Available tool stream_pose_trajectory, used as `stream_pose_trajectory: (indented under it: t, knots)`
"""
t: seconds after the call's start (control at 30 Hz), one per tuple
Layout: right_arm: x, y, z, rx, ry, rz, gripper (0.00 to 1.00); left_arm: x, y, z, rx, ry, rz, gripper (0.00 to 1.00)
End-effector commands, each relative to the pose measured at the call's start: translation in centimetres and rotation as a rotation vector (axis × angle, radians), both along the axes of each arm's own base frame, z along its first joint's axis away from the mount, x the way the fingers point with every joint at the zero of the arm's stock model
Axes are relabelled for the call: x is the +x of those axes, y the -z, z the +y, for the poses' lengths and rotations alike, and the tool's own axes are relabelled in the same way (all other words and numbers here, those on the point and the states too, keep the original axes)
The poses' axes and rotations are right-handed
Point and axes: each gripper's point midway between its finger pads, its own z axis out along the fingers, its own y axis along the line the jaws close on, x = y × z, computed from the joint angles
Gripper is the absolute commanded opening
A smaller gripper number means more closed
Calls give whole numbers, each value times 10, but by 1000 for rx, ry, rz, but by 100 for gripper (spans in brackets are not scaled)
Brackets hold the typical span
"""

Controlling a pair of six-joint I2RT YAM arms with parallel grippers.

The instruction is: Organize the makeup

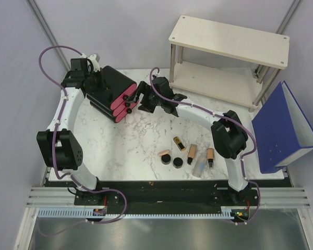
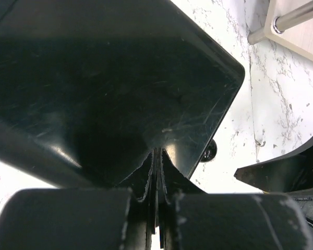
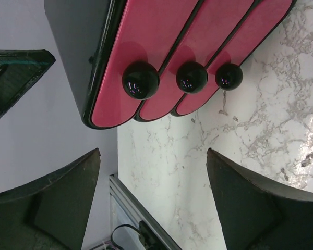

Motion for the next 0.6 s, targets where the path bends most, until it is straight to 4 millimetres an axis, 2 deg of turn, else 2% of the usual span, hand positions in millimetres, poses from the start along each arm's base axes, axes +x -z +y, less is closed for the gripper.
stream_pose_trajectory:
  t: [0.0, 0.07, 0.1, 0.13, 0.2, 0.23, 0.3, 0.43, 0.57]
  knots:
    - [11, -23, 12, 170, 8, -20, 85, 6, -5, -7, -39, 24, 11, 2]
    - [15, -13, 17, 220, -2, 13, 80, 7, 2, -7, -40, 21, 36, 2]
    - [15, -27, 24, 292, -46, -26, 74, 8, 9, -6, -40, 19, 56, 2]
    - [17, -20, 28, 314, -53, -15, 72, 7, 12, -6, -42, 19, 67, 2]
    - [24, -29, 30, 396, -37, -7, 68, 4, 18, -8, -44, 35, 92, 2]
    - [28, -19, 30, 407, -26, 11, 66, 2, 19, -9, -47, 41, 98, 2]
    - [32, -17, 30, 437, -14, 35, 62, 0, 22, -11, -49, 52, 107, 2]
    - [38, -1, 31, 442, -6, 61, 59, -1, 21, -9, -44, 51, 105, 2]
    - [41, 0, 34, 478, -4, 63, 57, -3, 22, -8, -34, 54, 110, 2]
